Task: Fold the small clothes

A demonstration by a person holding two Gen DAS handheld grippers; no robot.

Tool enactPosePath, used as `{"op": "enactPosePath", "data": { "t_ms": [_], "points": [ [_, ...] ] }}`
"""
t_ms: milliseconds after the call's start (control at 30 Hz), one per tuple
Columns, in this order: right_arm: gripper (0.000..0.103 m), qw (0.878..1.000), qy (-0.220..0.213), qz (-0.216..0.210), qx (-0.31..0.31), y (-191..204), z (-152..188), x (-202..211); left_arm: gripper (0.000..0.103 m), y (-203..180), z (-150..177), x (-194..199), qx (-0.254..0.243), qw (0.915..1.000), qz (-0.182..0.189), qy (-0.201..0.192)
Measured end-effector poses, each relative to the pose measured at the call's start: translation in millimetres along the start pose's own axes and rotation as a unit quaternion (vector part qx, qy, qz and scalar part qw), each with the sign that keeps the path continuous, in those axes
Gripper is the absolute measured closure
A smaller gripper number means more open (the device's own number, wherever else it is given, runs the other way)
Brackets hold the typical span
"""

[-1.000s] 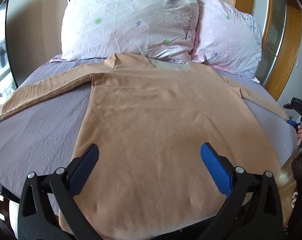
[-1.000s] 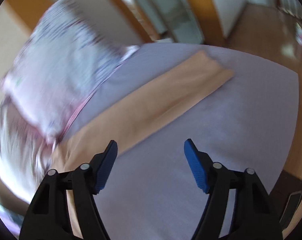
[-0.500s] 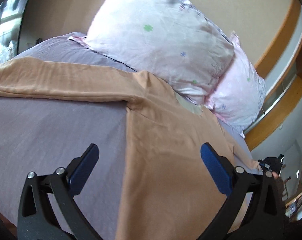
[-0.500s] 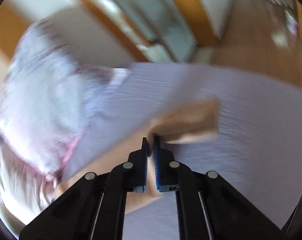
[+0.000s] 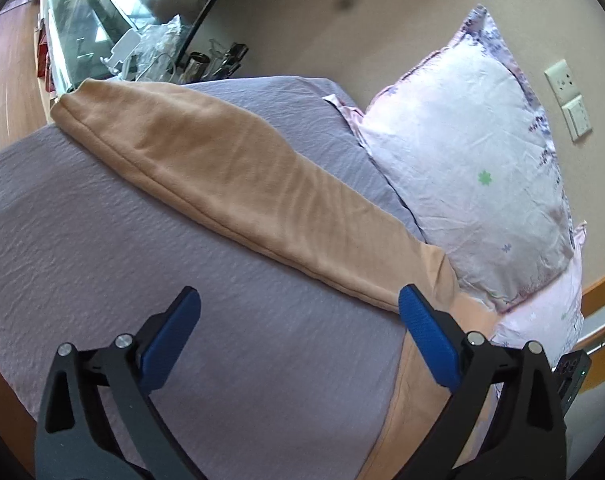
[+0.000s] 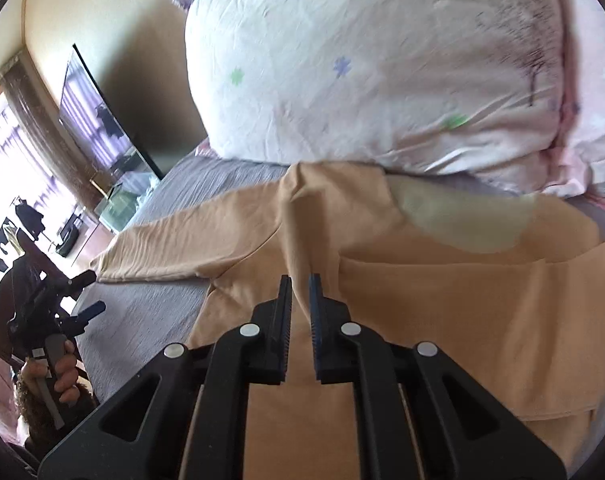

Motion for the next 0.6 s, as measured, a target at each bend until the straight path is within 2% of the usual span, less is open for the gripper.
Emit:
{"op": "enactPosePath", "data": {
  "t_ms": [167, 267, 367, 433, 467, 500, 533, 567, 600],
  "points": [
    [0.094, 0.999, 0.042, 0.002, 0.005, 23, 18, -44, 0.009, 14, -11, -5, 0.033, 0.9993, -0.015, 0.000],
    [0.094, 0.993, 0.115, -0.010, 0.013, 28, 36, -72, 0.010, 20, -19, -7, 0.062, 0.9979, -0.016, -0.004],
    [0.091, 0.995, 0.099, -0.032, 0.008, 32, 45, -57, 0.014, 30, -28, -8, 0.106, 0.9942, -0.013, -0.010],
    [0.078, 0.995, 0.082, -0.059, -0.018, 24, 46, -35, 0.023, 38, -35, -8, 0.135, 0.9906, -0.014, -0.019],
    [0.059, 0.995, 0.072, -0.061, -0.021, 22, 45, -26, 0.028, 41, -37, -8, 0.146, 0.9889, -0.018, -0.023],
    [0.044, 0.996, 0.058, -0.062, -0.020, 18, 44, -12, 0.039, 45, -39, -8, 0.156, 0.9872, -0.022, -0.026],
    [0.039, 0.997, 0.043, -0.063, -0.019, 14, 44, 2, 0.057, 51, -41, -9, 0.168, 0.9849, -0.029, -0.028],
    [0.037, 0.997, 0.031, -0.064, -0.019, 10, 43, 14, 0.069, 59, -42, -10, 0.183, 0.9821, -0.033, -0.025],
    [0.037, 0.997, 0.018, -0.069, -0.021, 4, 44, 28, 0.093, 67, -43, -13, 0.198, 0.9794, -0.036, -0.020]
  ]
}}
Point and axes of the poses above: each gripper's, at about its wrist camera, not at the fingertips, and x roughly against the way its jaws point, y to its left, z to its underside, the point moved 2 cm from there along -x, roughly the way its jaws point, and after that the axes turned 5 degrees about -x, right-handed, at the moved point
